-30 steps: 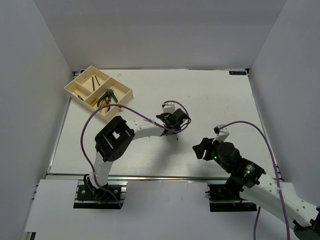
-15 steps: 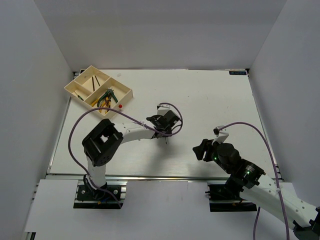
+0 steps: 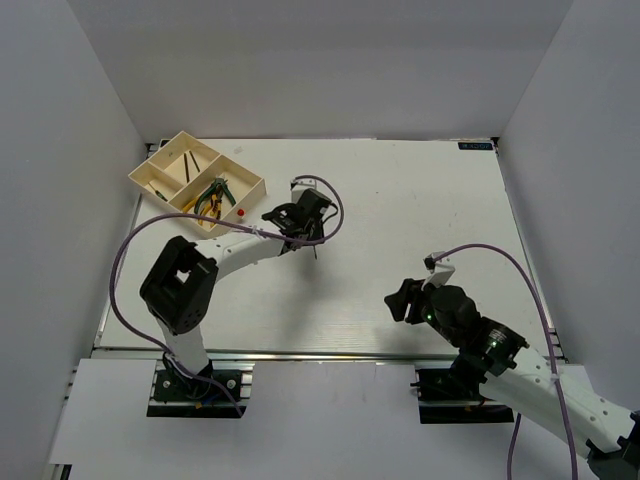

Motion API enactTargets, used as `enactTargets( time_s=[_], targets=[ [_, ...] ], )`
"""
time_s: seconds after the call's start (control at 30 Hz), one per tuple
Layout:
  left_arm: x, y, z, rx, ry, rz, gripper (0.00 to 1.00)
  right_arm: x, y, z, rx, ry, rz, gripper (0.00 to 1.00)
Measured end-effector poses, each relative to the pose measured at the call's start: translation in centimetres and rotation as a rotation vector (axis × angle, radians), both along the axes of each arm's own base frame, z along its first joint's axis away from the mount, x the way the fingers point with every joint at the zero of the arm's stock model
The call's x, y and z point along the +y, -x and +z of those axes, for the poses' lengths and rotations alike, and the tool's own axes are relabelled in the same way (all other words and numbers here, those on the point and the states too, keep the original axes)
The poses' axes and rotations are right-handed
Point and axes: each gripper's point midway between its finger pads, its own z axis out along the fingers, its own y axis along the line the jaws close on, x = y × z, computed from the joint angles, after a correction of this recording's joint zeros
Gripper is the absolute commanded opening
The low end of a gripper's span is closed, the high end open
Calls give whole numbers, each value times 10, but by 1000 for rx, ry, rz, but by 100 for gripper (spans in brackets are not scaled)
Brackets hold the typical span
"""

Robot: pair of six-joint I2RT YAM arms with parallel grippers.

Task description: Sort the tools into containers

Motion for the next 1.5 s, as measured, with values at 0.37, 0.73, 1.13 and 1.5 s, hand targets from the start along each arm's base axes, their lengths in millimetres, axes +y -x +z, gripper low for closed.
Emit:
enactTargets(
  time_s=[0.37,0.73,1.13,1.5],
  targets=[
    [75,-44,54,-99,24,121,0,3,0,-14,42,50,10,60],
    [154,-73,73,-131,19,249,0,6,-2,-16,48,55,12,60],
    [235,-79,115,-218,43,390,0,8,-3,-18,55,61,16,60],
    [306,-77,113,-210,41,530,0,10,-4,-18,53,59,22,60]
  ],
)
